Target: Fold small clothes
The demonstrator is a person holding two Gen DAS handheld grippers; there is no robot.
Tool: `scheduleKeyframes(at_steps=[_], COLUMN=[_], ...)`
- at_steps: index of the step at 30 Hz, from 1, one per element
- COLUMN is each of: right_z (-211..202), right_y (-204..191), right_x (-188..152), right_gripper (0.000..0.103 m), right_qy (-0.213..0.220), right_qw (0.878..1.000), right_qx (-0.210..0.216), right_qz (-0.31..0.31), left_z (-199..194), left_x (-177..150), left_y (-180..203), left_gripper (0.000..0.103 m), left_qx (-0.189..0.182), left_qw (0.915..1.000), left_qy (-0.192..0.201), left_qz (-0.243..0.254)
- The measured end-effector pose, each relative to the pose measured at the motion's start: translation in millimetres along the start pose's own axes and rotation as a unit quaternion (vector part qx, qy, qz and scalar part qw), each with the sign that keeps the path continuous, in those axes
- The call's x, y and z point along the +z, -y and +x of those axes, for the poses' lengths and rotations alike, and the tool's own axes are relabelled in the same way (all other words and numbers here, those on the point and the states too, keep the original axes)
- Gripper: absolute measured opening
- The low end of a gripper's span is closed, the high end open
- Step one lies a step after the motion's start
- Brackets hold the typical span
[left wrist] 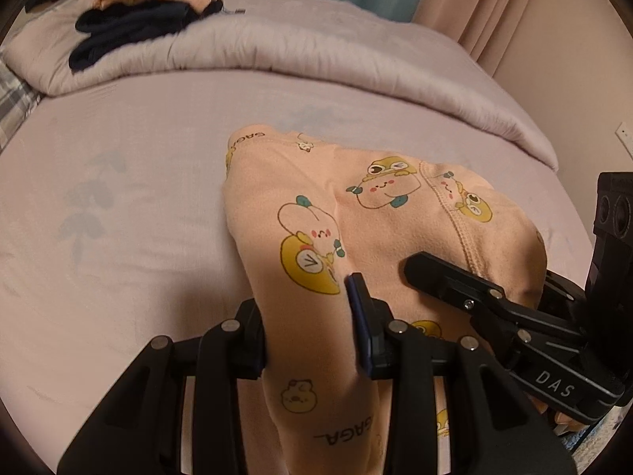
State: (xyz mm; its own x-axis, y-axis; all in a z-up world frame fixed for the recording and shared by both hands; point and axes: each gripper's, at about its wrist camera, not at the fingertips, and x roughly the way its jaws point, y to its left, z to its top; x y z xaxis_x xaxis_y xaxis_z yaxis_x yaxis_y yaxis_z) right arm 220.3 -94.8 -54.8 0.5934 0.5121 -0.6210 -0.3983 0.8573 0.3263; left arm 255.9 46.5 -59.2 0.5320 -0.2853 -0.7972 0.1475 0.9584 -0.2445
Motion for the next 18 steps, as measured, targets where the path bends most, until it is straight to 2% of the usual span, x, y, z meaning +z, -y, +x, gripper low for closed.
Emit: scheduleKeyframes(at_steps=[6,13,16,18], right_z=[18.9,21.4,22.0,21.8], right_y=[7.7,20.6,24.2,27.6], right_x=[-7.2,-13.3,-14.9,-16.0], right_gripper=[0.029,0.029,0.033,0.041], right_qy=[-0.039,-0.051,-0.059,-0.064], right_qw=[0.999,0.998,0.997,0.996], right_qx=[-0.001,0.0,0.0,0.0], right_qz=[0.018,0.043,0.05,0.057], left_z=[20.4,23.8,25.0,24.0], left_x=[-9.1,-11.6,-13.3,-15.3], left_y=[-8.7,-11.5,-12.1,-13.7], left_gripper=[0.035,0.037,0.039,0.041], left_qx=[0.008,0.01,0.011,0.013], left_qw=[0.9996,0.9994,0.9994,0.9994], left_qy=[-0.027,-0.03,-0.031,-0.031], left_qz=[-0.008,-0.01,-0.009,-0.01])
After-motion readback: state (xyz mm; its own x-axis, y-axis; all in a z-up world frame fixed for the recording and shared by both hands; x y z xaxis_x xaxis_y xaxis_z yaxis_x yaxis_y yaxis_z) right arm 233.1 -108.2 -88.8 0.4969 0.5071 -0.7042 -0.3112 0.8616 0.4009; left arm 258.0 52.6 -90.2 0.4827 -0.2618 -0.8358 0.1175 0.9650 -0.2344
